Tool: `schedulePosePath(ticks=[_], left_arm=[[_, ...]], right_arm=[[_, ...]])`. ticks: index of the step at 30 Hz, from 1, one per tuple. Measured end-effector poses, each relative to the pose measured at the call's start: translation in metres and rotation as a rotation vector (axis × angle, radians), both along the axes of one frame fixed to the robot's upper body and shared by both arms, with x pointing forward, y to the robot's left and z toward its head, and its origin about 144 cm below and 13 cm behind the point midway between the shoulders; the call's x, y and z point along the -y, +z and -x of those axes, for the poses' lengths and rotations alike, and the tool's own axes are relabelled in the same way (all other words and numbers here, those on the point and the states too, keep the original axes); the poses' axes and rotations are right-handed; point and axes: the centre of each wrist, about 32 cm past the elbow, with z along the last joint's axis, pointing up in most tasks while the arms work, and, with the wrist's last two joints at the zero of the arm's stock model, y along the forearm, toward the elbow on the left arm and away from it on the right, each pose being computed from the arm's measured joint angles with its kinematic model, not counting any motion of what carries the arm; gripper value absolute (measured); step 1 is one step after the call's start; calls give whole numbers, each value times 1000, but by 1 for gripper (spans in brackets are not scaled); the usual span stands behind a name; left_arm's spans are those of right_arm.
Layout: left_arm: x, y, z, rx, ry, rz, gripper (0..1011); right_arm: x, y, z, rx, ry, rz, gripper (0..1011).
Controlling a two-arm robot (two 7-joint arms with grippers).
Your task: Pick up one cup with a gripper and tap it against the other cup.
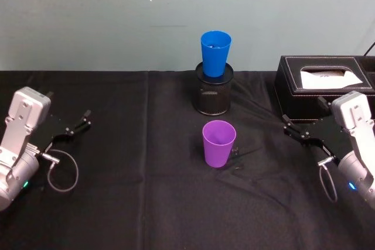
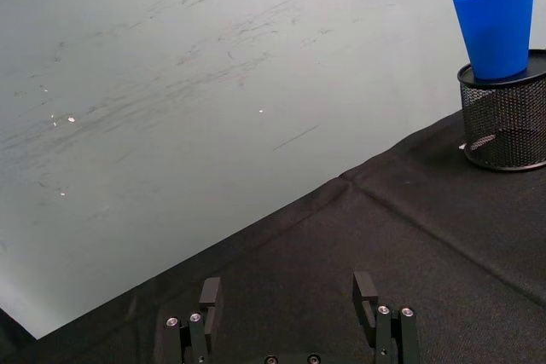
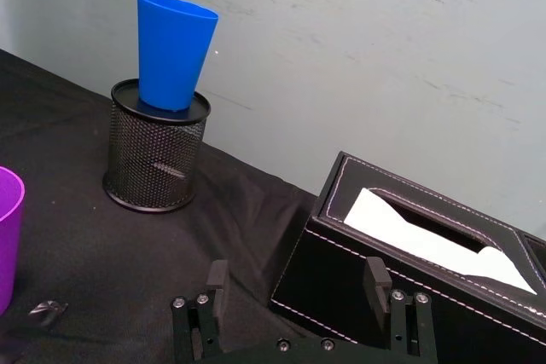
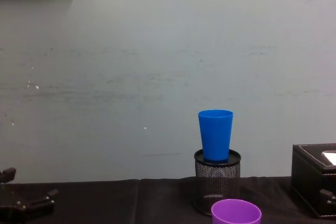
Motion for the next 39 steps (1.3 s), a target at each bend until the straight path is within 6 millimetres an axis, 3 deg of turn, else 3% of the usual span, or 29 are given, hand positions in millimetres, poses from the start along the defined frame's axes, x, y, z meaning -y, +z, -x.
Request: schedulePosePath(ticks=[26,39], left_arm=[[0,0,0,0,0,0,1000],[0,0,0,0,0,0,1000]], right_arm=[[0,0,1,0,2,0,1002],[-37,-16,33,-57,184,-73,1002]])
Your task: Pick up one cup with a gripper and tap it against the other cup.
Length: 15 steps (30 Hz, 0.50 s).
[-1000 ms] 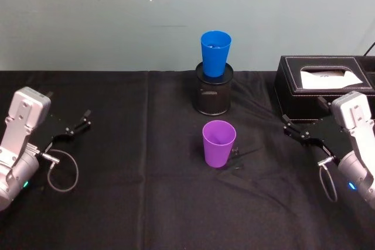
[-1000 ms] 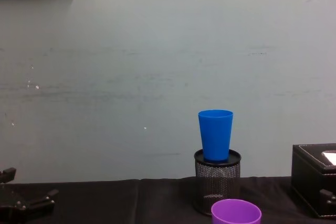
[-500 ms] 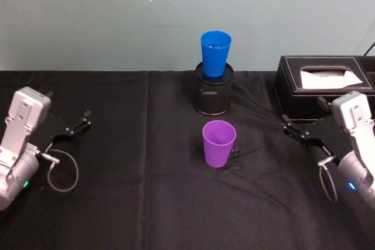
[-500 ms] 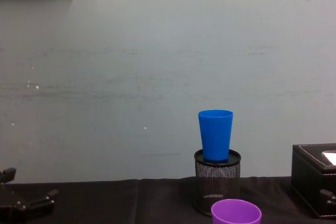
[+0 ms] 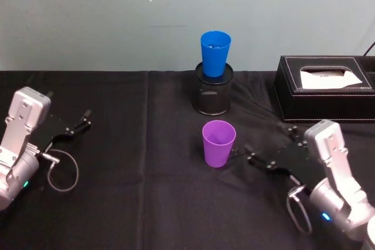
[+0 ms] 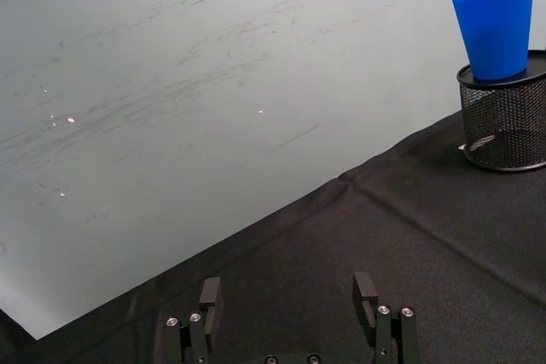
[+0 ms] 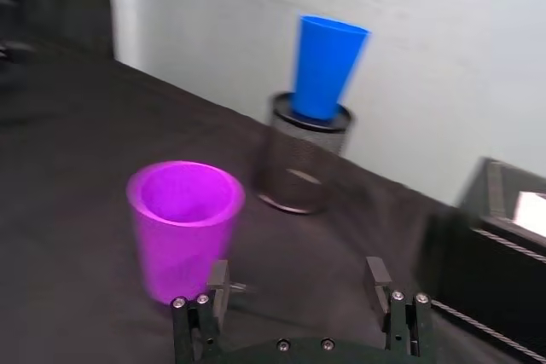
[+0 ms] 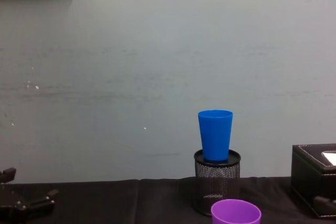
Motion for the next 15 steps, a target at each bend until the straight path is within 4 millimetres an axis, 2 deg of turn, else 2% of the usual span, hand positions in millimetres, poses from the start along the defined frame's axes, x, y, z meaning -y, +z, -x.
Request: schedulePosePath(ticks=[7,15], left_arm=[[0,0,0,0,0,0,1000],[0,0,0,0,0,0,1000]], right_arm=[[-22,-7,1,-35,76,-87,1002],[-42,-17,-10,-72,97,-169,1002]])
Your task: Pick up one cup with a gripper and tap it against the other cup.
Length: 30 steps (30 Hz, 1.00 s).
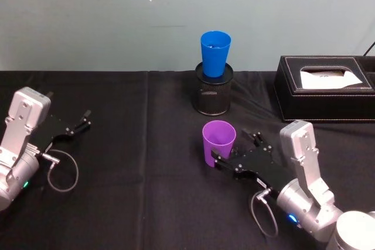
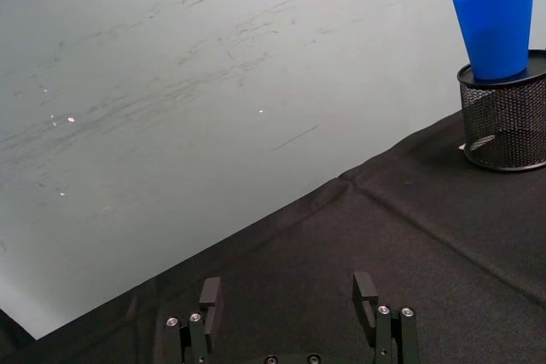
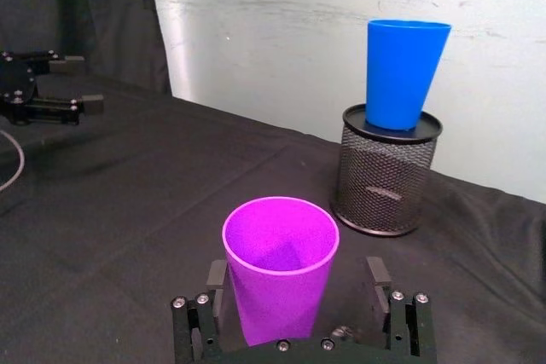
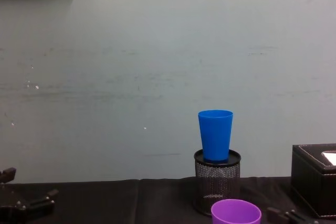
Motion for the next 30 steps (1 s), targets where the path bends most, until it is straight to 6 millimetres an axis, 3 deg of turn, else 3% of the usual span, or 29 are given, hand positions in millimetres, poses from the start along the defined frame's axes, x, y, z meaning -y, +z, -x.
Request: schedulePosePath(ticks=[12,22,27,30], left_arm=[[0,0,0,0,0,0,1000],[0,0,0,0,0,0,1000],[0,0,0,0,0,0,1000],[0,0,0,0,0,0,1000]], right_arm=[[-23,-11,-16,11,10,-42,1002],[-28,-15,-19,7,6,-42,771],[-27,-11,-19,10,2,-42,734],[-24,2,-18,18,-3,-43,720]])
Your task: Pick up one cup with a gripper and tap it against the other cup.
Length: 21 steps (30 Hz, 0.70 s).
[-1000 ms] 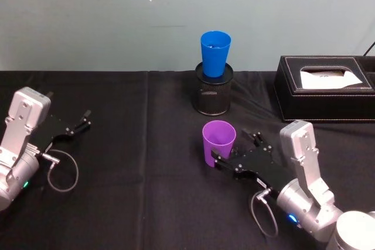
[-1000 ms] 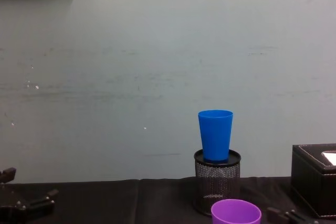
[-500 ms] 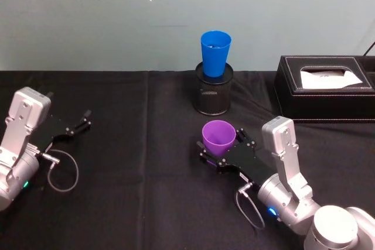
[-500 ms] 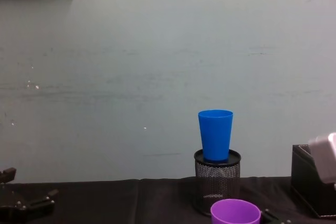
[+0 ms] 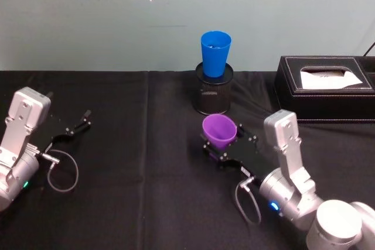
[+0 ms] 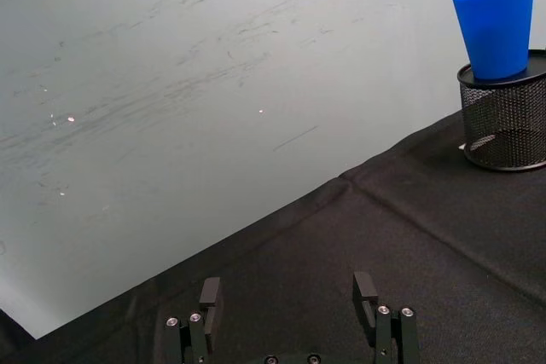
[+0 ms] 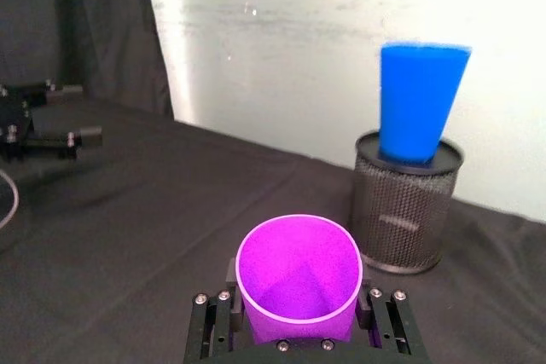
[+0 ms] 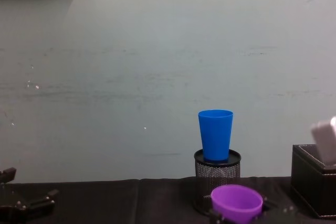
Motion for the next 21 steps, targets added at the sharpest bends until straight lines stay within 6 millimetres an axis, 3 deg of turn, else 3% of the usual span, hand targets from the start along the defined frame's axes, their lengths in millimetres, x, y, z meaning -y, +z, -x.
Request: schedulePosePath(ticks=[13,21], left_arm=[[0,0,0,0,0,0,1000],[0,0,0,0,0,0,1000]], right_arm=[[24,63,7,-30,-3,-95,720],[30,76,11,-48,6,-96,720]])
